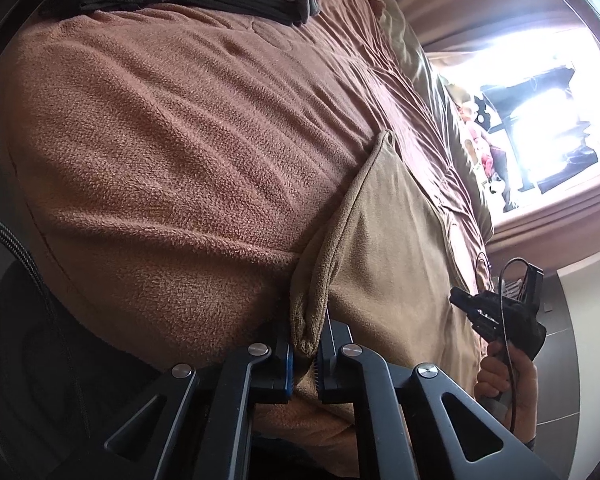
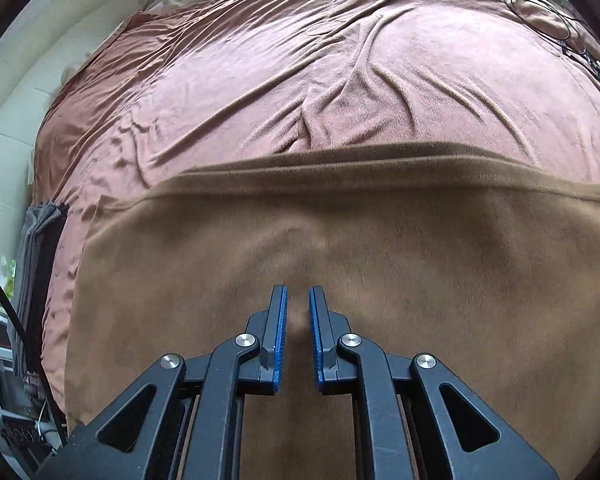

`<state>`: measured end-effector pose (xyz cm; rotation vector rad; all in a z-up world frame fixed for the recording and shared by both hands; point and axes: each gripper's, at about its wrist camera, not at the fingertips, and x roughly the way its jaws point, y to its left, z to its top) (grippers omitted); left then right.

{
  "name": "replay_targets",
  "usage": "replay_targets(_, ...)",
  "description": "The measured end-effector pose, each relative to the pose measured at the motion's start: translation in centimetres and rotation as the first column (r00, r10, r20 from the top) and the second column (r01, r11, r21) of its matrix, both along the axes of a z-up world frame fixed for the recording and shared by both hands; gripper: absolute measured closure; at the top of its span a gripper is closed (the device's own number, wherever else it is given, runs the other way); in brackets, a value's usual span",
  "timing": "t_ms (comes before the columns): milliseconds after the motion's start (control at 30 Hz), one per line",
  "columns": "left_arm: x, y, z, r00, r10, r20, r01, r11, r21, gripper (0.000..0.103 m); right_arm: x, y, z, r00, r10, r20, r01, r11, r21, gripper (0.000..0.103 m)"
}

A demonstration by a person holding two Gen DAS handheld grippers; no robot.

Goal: Fold small clothes

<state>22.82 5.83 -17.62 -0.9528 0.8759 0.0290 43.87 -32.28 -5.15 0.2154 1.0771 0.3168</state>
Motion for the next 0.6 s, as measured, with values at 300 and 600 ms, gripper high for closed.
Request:
replay_targets(300, 0.0, 0.5, 1.0, 0.998, -0.024, 0.05, 0.027, 0.998, -0.053, 0.097, -5.5, -0.9, -0.9, 0.999, 0.033, -0.01, -0.033, 0.999, 0.019, 0.095)
replay_targets(600, 0.7, 0.1, 3.4, 0.988, -0.073, 0.133, 0.084, 0.993, -0.085, 0.098, -10.7, -1.2, -1.3, 0.998, 0.062, -0.007, -0.062, 0.997, 0.041, 0.095)
